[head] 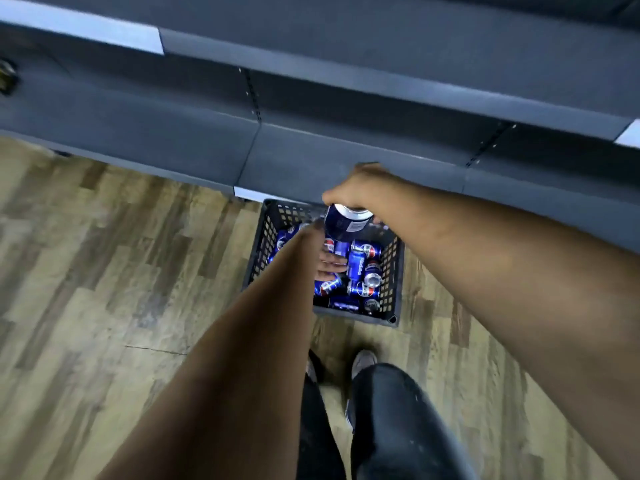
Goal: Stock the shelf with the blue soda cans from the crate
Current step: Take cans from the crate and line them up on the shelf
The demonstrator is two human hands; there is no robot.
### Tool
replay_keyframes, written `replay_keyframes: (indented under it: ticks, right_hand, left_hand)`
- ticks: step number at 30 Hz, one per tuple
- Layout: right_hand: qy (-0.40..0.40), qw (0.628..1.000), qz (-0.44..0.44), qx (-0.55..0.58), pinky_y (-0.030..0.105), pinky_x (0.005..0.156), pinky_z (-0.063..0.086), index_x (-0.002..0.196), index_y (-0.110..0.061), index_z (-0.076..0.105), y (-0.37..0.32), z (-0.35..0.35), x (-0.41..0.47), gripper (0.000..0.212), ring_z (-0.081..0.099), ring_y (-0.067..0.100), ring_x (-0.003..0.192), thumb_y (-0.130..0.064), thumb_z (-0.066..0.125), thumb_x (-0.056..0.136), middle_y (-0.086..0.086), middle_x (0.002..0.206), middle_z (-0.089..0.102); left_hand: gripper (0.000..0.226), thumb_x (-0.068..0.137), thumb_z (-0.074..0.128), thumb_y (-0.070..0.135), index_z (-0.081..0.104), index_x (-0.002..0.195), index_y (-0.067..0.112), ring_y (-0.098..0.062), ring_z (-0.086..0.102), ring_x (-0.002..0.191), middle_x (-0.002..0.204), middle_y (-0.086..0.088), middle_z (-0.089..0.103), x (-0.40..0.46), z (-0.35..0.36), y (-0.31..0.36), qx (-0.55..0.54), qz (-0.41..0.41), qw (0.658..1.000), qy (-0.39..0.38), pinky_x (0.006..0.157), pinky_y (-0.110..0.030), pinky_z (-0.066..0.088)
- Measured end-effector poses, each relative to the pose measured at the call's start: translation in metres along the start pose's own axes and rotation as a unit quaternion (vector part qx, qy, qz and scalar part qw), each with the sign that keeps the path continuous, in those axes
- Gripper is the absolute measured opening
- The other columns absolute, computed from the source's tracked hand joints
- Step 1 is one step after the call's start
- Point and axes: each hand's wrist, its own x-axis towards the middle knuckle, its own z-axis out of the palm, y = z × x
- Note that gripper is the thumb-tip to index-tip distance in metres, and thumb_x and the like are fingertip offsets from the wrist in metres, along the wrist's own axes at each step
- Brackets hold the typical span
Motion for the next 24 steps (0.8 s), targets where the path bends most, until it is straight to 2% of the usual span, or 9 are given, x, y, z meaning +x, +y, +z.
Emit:
replay_keyframes:
  ticks: [3, 4, 8, 10, 12, 14, 16, 19, 24]
  right_hand:
    - [0.022, 1.0, -0.009, 0.005, 0.032, 0.067, 0.049, 0.104, -0.015, 0.059, -0.014, -0.043, -0.026, 0.042, 0.055, 0.029, 0.078, -0.047, 0.063, 0.078, 0.011, 0.106, 0.061]
    - [0.028, 1.0, -0.011, 0.007, 0.033, 0.066, 0.05, 0.106, -0.014, 0.06, -0.017, -0.057, -0.034, 0.043, 0.055, 0.029, 0.078, -0.047, 0.062, 0.078, 0.01, 0.101, 0.059]
    - [0.045, 0.998, -0.015, 0.042, 0.031, 0.062, 0.05, 0.091, -0.012, 0.053, -0.019, -0.099, -0.061, 0.036, 0.058, 0.029, 0.075, -0.047, 0.058, 0.082, 0.011, 0.087, 0.056]
    - [0.044, 0.994, -0.008, 0.096, 0.033, 0.067, 0.053, 0.092, -0.008, 0.052, -0.017, -0.117, -0.074, 0.04, 0.061, 0.031, 0.069, -0.046, 0.055, 0.084, 0.014, 0.076, 0.057]
    - [0.044, 0.986, -0.006, 0.162, 0.033, 0.065, 0.053, 0.098, -0.007, 0.054, -0.015, -0.132, -0.084, 0.043, 0.062, 0.029, 0.06, -0.049, 0.054, 0.084, 0.016, 0.076, 0.058]
    - [0.037, 0.973, -0.016, 0.228, 0.03, 0.061, 0.051, 0.1, -0.009, 0.055, -0.011, -0.143, -0.091, 0.045, 0.058, 0.026, 0.052, -0.051, 0.053, 0.084, 0.016, 0.076, 0.06]
    - [0.02, 0.957, -0.029, 0.288, 0.024, 0.052, 0.047, 0.091, -0.011, 0.055, -0.007, -0.149, -0.098, 0.04, 0.055, 0.022, 0.045, -0.05, 0.052, 0.083, 0.013, 0.067, 0.059]
    - [-0.005, 0.922, -0.077, 0.38, 0.022, 0.049, 0.045, 0.08, -0.013, 0.054, 0.001, -0.154, -0.112, 0.036, 0.055, 0.02, 0.047, -0.048, 0.051, 0.088, 0.01, 0.061, 0.058]
    - [-0.075, 0.855, -0.125, 0.497, 0.026, 0.057, 0.055, 0.106, -0.013, 0.054, 0.021, -0.154, -0.121, 0.037, 0.066, 0.022, 0.062, -0.046, 0.051, 0.09, 0.011, 0.08, 0.065]
  left_hand:
    - [0.065, 0.098, 0.022, 0.053, 0.057, 0.094, -0.003, -0.032, 0.057, 0.116, 0.126, -0.02, 0.059, -0.041, 0.011, 0.023, -0.025, 0.029, 0.999, -0.023, 0.092, -0.039, 0.038]
    - [0.071, 0.098, 0.018, 0.055, 0.058, 0.094, -0.004, -0.031, 0.058, 0.115, 0.125, -0.02, 0.06, -0.054, 0.015, 0.031, -0.043, 0.039, 0.998, -0.026, 0.09, -0.039, 0.038]
    - [0.089, 0.094, 0.009, 0.066, 0.048, 0.127, -0.007, -0.034, 0.056, 0.117, 0.127, -0.023, 0.057, -0.088, 0.029, 0.054, -0.131, 0.072, 0.987, -0.063, 0.09, -0.04, 0.04]
    - [0.086, 0.093, 0.013, 0.067, 0.047, 0.13, -0.004, -0.034, 0.055, 0.119, 0.128, -0.023, 0.057, -0.104, 0.035, 0.065, -0.168, 0.119, 0.976, -0.074, 0.093, -0.041, 0.039]
    - [0.082, 0.093, 0.02, 0.066, 0.046, 0.131, -0.001, -0.032, 0.057, 0.116, 0.127, -0.022, 0.058, -0.117, 0.038, 0.077, -0.205, 0.167, 0.962, -0.071, 0.092, -0.041, 0.039]
    - [0.08, 0.092, 0.027, 0.066, 0.045, 0.133, -0.001, -0.031, 0.056, 0.116, 0.126, -0.021, 0.059, -0.128, 0.039, 0.087, -0.244, 0.206, 0.945, -0.078, 0.095, -0.042, 0.038]
    - [0.077, 0.091, 0.032, 0.065, 0.045, 0.136, 0.003, -0.033, 0.053, 0.12, 0.129, -0.02, 0.057, -0.141, 0.038, 0.097, -0.27, 0.238, 0.929, -0.09, 0.099, -0.043, 0.037]
    - [0.06, 0.092, 0.041, 0.057, 0.052, 0.127, 0.01, -0.036, 0.055, 0.116, 0.128, -0.019, 0.057, -0.163, 0.033, 0.113, -0.304, 0.283, 0.902, -0.119, 0.095, -0.046, 0.043]
    - [0.04, 0.089, 0.057, 0.041, 0.057, 0.113, 0.009, -0.03, 0.063, 0.103, 0.119, -0.015, 0.063, -0.193, 0.024, 0.128, -0.287, 0.38, 0.875, -0.09, 0.089, -0.042, 0.05]
